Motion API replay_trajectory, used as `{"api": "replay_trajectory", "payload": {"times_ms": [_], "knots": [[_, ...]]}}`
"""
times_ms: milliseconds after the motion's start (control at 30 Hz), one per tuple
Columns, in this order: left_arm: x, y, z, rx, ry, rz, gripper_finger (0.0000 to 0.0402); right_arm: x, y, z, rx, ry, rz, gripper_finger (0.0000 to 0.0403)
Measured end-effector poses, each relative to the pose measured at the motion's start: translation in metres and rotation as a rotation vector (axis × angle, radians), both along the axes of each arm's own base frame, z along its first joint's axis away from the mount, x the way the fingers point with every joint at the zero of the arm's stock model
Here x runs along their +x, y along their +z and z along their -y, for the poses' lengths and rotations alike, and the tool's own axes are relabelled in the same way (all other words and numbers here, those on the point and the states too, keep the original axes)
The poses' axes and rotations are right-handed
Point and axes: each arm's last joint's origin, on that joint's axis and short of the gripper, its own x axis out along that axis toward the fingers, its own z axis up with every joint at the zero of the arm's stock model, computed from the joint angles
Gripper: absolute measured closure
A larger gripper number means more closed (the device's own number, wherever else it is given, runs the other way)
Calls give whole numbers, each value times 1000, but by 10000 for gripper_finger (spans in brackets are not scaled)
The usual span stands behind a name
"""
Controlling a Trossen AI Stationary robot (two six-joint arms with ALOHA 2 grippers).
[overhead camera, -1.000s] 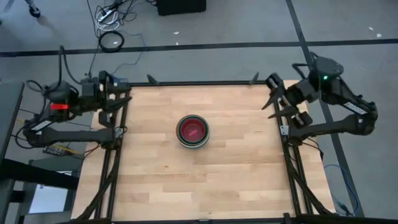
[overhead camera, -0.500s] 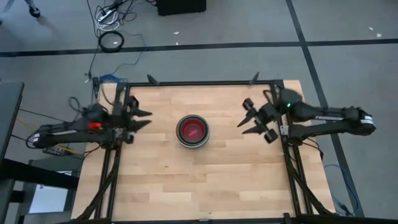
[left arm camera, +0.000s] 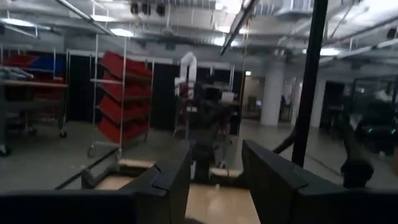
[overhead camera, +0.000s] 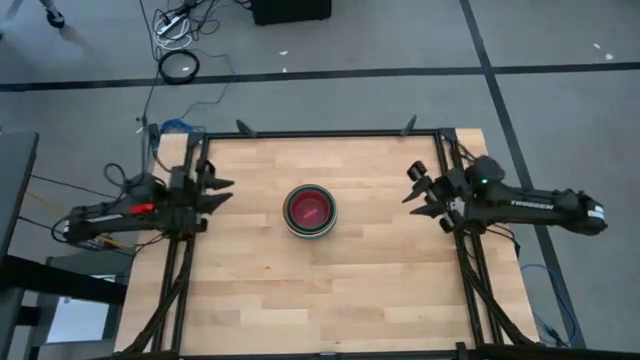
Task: Nest bowls inside each other
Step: Return to Home Position
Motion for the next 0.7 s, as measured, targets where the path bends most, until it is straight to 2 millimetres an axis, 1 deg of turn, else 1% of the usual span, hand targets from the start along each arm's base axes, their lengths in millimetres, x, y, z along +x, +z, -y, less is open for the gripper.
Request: {"api": "replay_trajectory", "payload": {"times_ms": [167,233,300,367,500,633,700], "knots": [[-26,15,3,-2,5,130,249,-18,8,-1,-9,31,37,275],[-28,18,3,4,6,149,249,-24,10,-1,-14,28,54,275],[-27,16,3,1,11,103,249,-27,10,0,-26,3,56,275],[-27,14,1,-3,51,60,249,-28,6,2,-35,-36,22,275],[-23,0,-1,-48,130,-73,249,-25,-6,6,-14,-110,-83,275],[-19,-8,-2,-40,146,-99,249,-24,-15,7,-23,-116,-75,275],[-16,-14,-2,-32,143,-121,249,-23,-22,8,-19,-133,-58,275]]}}
